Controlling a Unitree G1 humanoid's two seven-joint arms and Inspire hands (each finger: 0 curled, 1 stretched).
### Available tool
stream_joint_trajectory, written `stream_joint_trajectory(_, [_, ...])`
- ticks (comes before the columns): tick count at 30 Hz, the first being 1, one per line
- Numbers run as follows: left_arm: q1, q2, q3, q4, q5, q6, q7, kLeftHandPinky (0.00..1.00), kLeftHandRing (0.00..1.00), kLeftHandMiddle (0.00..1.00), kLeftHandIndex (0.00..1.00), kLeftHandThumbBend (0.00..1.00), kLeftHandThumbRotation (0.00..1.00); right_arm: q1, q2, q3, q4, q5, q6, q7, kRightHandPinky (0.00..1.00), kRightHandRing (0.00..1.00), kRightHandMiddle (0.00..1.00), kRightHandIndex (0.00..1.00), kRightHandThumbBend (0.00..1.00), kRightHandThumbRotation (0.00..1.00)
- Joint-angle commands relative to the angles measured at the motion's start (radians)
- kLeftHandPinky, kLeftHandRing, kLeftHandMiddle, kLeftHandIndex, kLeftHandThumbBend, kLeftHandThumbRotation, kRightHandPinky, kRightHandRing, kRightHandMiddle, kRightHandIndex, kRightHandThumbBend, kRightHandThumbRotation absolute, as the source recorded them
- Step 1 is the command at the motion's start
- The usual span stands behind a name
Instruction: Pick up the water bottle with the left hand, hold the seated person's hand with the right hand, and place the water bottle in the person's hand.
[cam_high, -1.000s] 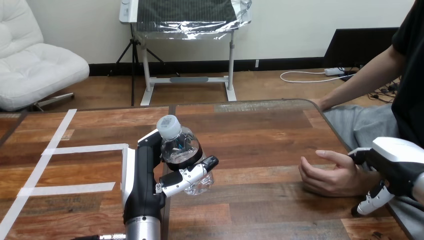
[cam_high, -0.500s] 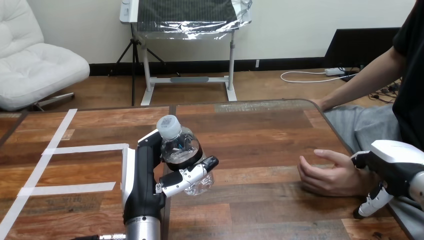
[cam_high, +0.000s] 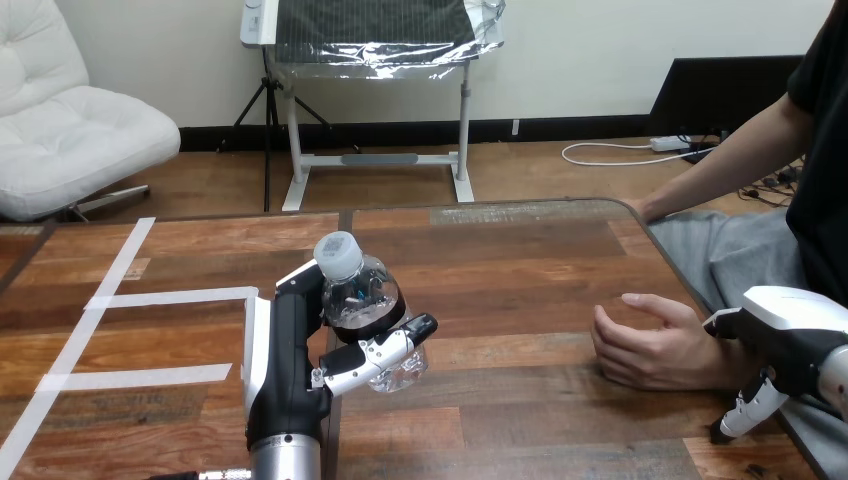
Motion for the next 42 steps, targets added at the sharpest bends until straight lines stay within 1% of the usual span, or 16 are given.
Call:
stream_joint_trajectory(1, [-0.038, -0.003, -0.001, -0.084, 0.016, -0.041, 0.01, 0.39, 0.41, 0.44, 0.47, 0.68, 0.0, -0.078, -0.044, 0.017, 0.026, -0.022, 0.002, -0.017, 0.79, 0.85, 0.85, 0.82, 0.74, 0.0])
stream_joint_trajectory(11, [-0.036, -0.003, -0.003, -0.091, 0.008, -0.033, 0.0, 0.39, 0.42, 0.44, 0.47, 0.68, 0.0, -0.096, -0.051, 0.04, 0.065, -0.049, -0.007, -0.039, 0.77, 0.84, 0.84, 0.81, 0.75, 0.0])
stream_joint_trajectory(18, [-0.036, -0.004, -0.002, -0.092, 0.01, -0.031, 0.001, 0.39, 0.42, 0.45, 0.47, 0.67, 0.0, -0.115, -0.055, 0.063, 0.099, -0.076, -0.008, -0.041, 0.77, 0.83, 0.84, 0.81, 0.73, 0.0])
stream_joint_trajectory(21, [-0.035, -0.004, -0.002, -0.094, 0.013, -0.027, 0.002, 0.39, 0.42, 0.45, 0.47, 0.68, 0.0, -0.123, -0.054, 0.069, 0.112, -0.08, -0.008, -0.044, 0.77, 0.83, 0.84, 0.81, 0.73, 0.0])
stream_joint_trajectory(26, [-0.034, -0.004, -0.002, -0.098, 0.009, -0.023, -0.003, 0.39, 0.42, 0.45, 0.47, 0.67, 0.0, -0.134, -0.052, 0.076, 0.125, -0.079, -0.009, -0.044, 0.76, 0.82, 0.84, 0.81, 0.73, 0.0])
stream_joint_trajectory(34, [-0.036, -0.004, -0.002, -0.09, 0.008, -0.036, 0.0, 0.39, 0.42, 0.44, 0.47, 0.68, 0.0, -0.138, -0.047, 0.072, 0.139, -0.062, -0.02, -0.063, 0.71, 0.78, 0.82, 0.78, 0.73, 0.0])
stream_joint_trajectory(38, [-0.036, -0.004, -0.002, -0.088, 0.008, -0.037, 0.001, 0.39, 0.42, 0.44, 0.47, 0.68, 0.0, -0.143, -0.041, 0.069, 0.161, -0.051, -0.037, -0.087, 0.67, 0.75, 0.8, 0.77, 0.73, 0.0])
stream_joint_trajectory(42, [-0.035, -0.004, -0.003, -0.091, 0.011, -0.031, 0.001, 0.39, 0.42, 0.44, 0.47, 0.68, 0.0, -0.147, -0.034, 0.062, 0.18, -0.034, -0.054, -0.111, 0.62, 0.7, 0.75, 0.75, 0.74, 0.0])
